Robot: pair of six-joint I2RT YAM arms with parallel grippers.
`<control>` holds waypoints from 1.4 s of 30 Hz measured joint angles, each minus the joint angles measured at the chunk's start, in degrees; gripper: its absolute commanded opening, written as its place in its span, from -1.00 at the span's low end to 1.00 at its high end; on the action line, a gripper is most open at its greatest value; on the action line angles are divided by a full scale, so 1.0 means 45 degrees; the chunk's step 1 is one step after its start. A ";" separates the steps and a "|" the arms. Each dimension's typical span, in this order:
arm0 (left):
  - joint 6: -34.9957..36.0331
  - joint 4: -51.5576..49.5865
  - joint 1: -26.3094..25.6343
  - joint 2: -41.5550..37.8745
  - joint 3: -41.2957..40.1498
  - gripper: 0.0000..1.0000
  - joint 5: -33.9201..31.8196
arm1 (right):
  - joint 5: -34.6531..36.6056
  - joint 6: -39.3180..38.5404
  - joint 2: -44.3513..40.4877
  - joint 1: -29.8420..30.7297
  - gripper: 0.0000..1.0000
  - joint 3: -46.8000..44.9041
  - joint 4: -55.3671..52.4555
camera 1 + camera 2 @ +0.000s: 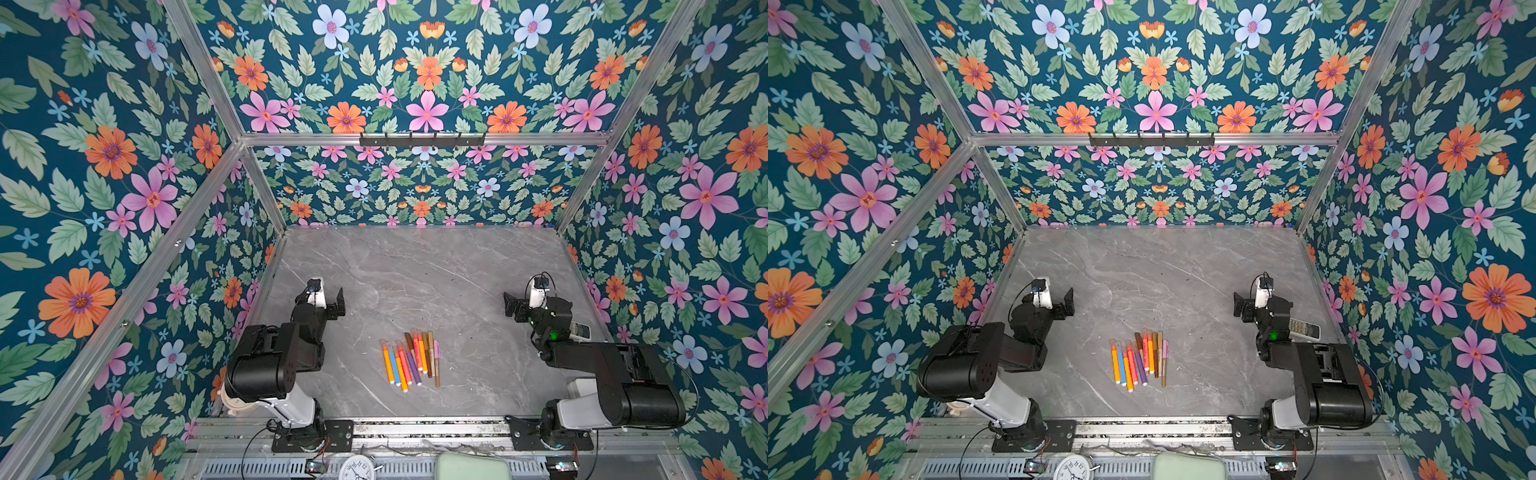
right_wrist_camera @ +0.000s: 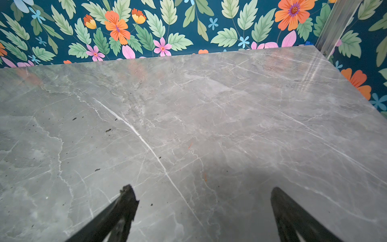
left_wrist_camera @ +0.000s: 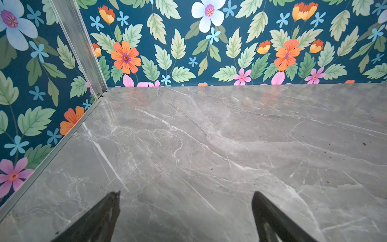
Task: Remove pen caps from pens
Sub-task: Pick up the pen from the center of the table.
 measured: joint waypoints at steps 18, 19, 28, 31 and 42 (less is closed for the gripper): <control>0.0724 -0.1166 -0.3225 -0.4172 -0.0661 1.00 -0.4444 | 0.1447 0.0272 -0.3881 0.1370 0.98 0.1117 -0.3725; 0.0627 -0.1622 -0.3570 -0.5207 -0.0520 1.00 -0.4600 | 0.1870 0.0884 -0.4731 0.1404 0.98 0.1676 -0.4303; -0.2569 -0.4707 -0.5246 -0.7820 0.0593 1.00 -0.2871 | 0.2769 0.6873 -0.8913 0.1413 0.98 0.1292 -0.9190; -0.2749 -0.5372 -0.5280 -0.7281 0.0452 1.00 -0.3206 | 0.1316 0.7898 -0.8412 0.1540 0.98 0.1311 -0.9617; -0.3259 -0.5620 -0.5323 -0.6120 0.0301 1.00 -0.3099 | -0.1078 0.7145 -0.5795 0.6343 0.93 0.4061 -1.2789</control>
